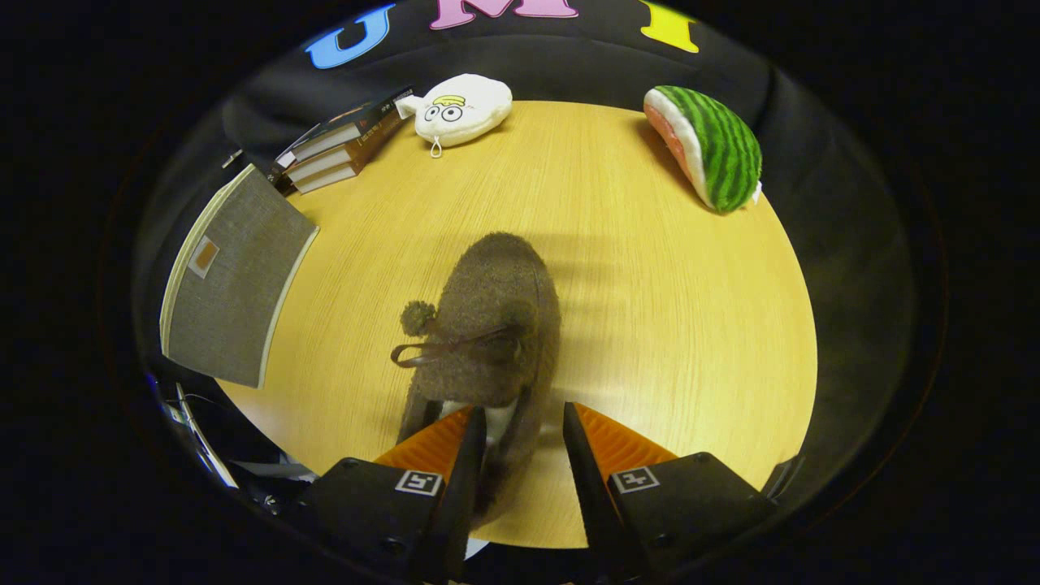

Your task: Open the storage box then place both shoes into the box .Put the left shoe in first, then the right shoe, with the right side of both shoes facing outward in a uniform manner.

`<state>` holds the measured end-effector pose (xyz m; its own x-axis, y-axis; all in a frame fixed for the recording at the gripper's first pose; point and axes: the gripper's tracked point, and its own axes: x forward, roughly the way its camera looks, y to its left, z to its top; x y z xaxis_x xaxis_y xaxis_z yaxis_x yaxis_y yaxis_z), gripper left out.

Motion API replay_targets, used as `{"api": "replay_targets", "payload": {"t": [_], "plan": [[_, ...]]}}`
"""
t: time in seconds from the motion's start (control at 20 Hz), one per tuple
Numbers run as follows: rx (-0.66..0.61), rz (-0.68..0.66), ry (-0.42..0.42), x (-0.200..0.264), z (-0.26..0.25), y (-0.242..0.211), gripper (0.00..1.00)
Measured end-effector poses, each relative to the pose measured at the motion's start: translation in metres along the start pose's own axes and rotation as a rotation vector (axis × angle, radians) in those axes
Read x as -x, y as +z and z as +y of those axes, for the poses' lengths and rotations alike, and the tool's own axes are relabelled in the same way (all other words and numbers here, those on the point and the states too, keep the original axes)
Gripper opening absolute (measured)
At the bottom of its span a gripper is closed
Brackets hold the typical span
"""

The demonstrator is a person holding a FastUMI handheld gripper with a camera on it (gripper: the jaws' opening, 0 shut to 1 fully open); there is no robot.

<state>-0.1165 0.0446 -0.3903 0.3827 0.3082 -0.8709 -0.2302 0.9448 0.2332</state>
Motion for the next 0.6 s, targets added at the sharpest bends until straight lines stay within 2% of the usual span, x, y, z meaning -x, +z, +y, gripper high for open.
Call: {"api": "replay_targets", "payload": {"t": [0.05, 0.15, 0.3, 0.35, 0.4, 0.6], "plan": [[-0.007, -0.022, 0.008, -0.005, 0.002, 0.006, 0.6], [-0.029, -0.036, -0.005, -0.014, -0.001, 0.016, 0.48], [-0.064, -0.091, -0.05, -0.019, -0.015, 0.03, 0.25], [-0.074, -0.086, -0.043, -0.019, -0.014, 0.031, 0.15], [-0.092, -0.08, -0.036, -0.019, -0.015, 0.031, 0.09], [-0.183, -0.082, -0.053, 0.0, -0.021, 0.035, 0.07]]}}
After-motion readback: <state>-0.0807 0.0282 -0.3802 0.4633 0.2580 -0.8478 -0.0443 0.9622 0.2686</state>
